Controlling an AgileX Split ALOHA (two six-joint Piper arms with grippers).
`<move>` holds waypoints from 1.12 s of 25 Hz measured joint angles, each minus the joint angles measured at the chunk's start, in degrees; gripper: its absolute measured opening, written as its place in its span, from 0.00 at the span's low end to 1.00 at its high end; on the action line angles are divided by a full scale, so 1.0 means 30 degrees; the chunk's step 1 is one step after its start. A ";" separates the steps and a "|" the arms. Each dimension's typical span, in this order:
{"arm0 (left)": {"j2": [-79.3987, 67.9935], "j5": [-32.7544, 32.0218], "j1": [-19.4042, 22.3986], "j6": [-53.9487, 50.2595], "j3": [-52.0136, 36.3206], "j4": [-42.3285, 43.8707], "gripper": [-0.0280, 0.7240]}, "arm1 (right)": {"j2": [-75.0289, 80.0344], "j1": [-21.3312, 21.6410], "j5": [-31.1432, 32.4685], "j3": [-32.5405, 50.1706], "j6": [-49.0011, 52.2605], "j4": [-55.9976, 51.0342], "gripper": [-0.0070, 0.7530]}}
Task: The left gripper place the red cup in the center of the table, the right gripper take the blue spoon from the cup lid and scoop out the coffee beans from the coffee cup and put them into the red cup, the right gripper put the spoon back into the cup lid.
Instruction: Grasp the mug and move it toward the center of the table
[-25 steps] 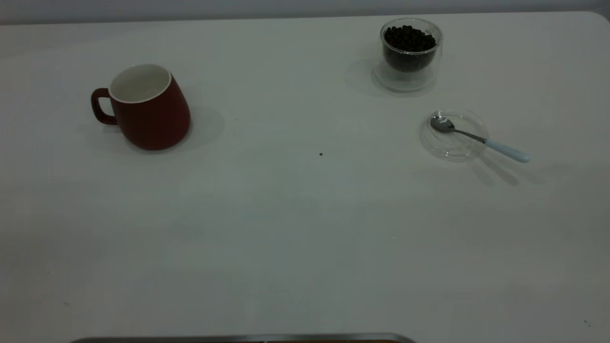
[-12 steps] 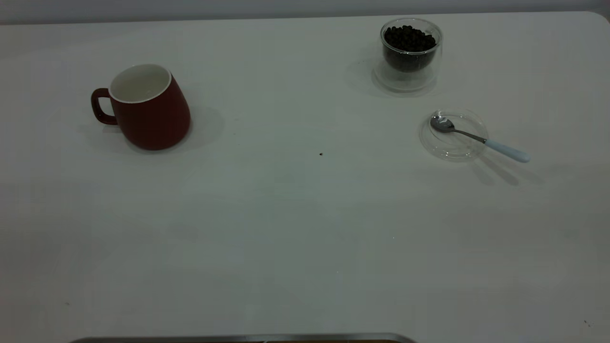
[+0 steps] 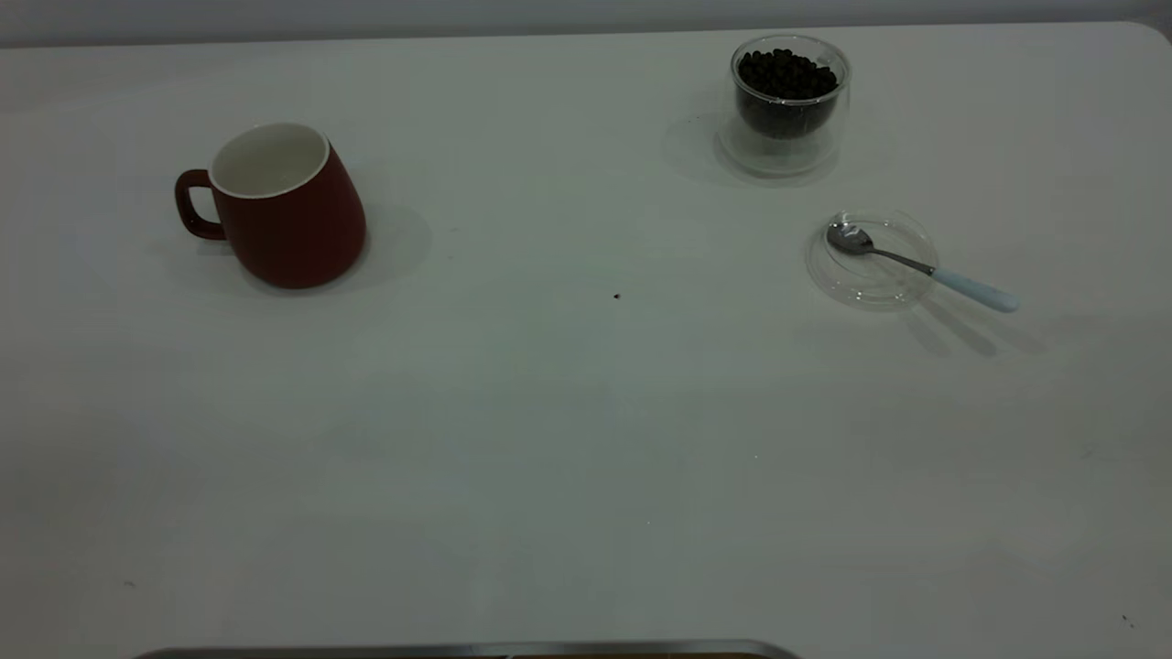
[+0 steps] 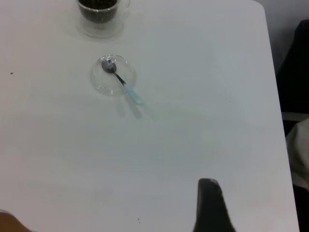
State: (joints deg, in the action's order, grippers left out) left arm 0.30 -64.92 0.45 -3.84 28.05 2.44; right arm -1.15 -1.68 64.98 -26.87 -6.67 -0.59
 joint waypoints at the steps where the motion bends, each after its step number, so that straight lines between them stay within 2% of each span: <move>1: -0.0402 0.0241 0.0000 0.0000 0.0137 0.0000 0.82 | 0.0000 0.0000 0.0000 0.0000 0.0000 0.0000 0.69; 7: -0.5551 0.2089 0.0000 0.0608 0.2150 -0.0553 0.82 | 0.0000 0.0000 0.0000 0.0000 0.0000 0.0000 0.69; 15: -1.4524 0.4325 0.0000 0.3935 0.5660 -0.0553 0.82 | 0.0000 0.0000 0.0000 0.0000 0.0000 0.0000 0.69; 22: -2.0576 0.7613 -0.0021 0.8705 0.8015 -0.0537 0.82 | 0.0000 0.0000 0.0000 0.0000 0.0000 0.0000 0.69; 28: -2.5268 0.7910 -0.0084 1.5471 0.9154 -0.0519 0.82 | 0.0000 0.0000 0.0000 0.0000 0.0000 0.0000 0.69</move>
State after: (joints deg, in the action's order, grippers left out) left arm -75.50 -41.19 0.20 42.58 55.51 0.88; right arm -1.15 -1.68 64.98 -26.87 -6.67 -0.59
